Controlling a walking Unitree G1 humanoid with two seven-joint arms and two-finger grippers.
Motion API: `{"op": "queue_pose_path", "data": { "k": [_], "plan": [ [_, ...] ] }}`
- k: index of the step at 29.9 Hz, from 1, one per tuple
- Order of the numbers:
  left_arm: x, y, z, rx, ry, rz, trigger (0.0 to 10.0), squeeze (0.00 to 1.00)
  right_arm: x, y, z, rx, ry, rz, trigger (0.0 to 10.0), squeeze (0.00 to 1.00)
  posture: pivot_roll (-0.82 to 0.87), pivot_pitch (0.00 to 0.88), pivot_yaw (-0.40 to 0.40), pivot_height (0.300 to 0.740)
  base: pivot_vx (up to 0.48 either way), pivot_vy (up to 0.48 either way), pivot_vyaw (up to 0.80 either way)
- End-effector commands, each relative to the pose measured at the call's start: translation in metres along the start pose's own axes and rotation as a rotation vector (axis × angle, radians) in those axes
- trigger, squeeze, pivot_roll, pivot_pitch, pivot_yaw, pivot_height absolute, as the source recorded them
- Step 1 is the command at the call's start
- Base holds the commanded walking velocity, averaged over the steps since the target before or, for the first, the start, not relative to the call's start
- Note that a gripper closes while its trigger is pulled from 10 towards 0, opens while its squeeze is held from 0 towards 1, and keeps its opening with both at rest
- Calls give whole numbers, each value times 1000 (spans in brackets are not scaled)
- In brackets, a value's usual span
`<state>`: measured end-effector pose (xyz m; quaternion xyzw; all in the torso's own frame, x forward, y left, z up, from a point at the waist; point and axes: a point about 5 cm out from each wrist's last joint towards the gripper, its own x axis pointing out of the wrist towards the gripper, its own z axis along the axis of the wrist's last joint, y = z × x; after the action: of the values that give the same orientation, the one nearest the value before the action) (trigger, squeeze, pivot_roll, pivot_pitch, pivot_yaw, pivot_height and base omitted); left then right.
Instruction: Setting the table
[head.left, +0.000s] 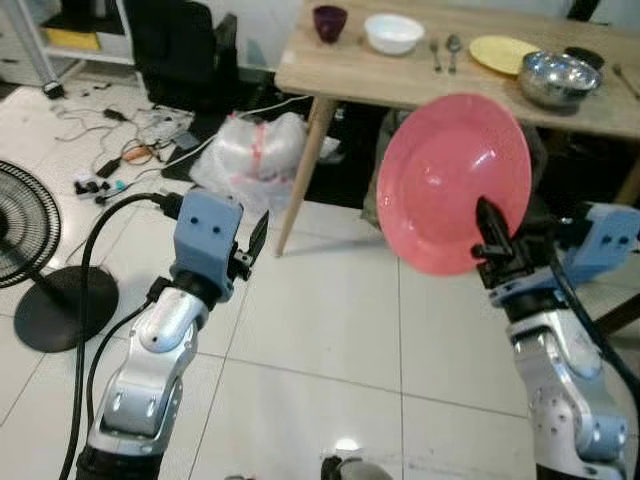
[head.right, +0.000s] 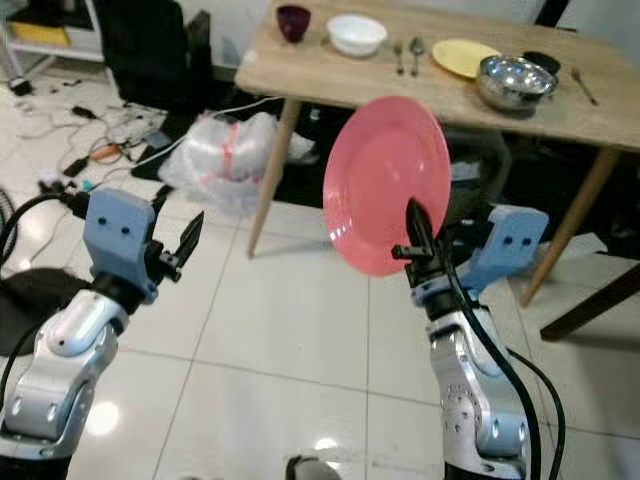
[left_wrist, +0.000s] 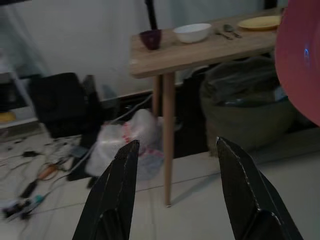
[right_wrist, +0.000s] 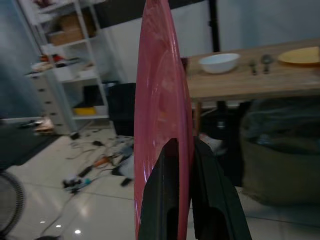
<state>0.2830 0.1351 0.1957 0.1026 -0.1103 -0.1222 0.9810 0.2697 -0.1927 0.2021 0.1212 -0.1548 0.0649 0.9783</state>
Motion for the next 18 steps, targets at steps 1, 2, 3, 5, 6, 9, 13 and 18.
{"op": "queue_pose_path", "data": {
  "k": [1,2,3,5,6,9,13,18],
  "plan": [
    [-1,-2,-6,1,33,-6,10000,0,-2,-2,2,-8,-10,-9,10000,0,-146,26,34,740,0,0,0],
    [-1,-2,-6,1,34,-6,10000,0,-2,-2,2,-8,-10,-10,10000,0,-146,26,34,740,0,0,0],
    [-1,-2,-6,1,34,-6,10000,0,-2,-2,2,-8,-10,-10,10000,0,-146,26,34,740,0,0,0],
    [-1,-3,-6,-1,34,-6,10000,0,-2,-2,2,-8,-9,-10,10000,0,-146,27,34,740,0,0,0],
    [-1,-3,-6,-3,34,-5,10000,0,-2,-2,2,-8,-8,-11,10000,0,-146,27,34,740,0,0,0],
    [-1,-3,-6,-5,36,-5,10000,0,-2,-2,1,-1,0,-12,10000,0,-146,27,34,740,0,0,-267],
    [-1,-3,-6,-4,37,-5,10000,0,-2,-3,0,4,3,-14,10000,0,-146,27,34,740,0,0,-800],
    [-1,-3,-6,-4,40,-5,10000,0,-3,-3,0,5,5,-17,10000,0,-147,34,38,740,0,0,-800]
  ]
}}
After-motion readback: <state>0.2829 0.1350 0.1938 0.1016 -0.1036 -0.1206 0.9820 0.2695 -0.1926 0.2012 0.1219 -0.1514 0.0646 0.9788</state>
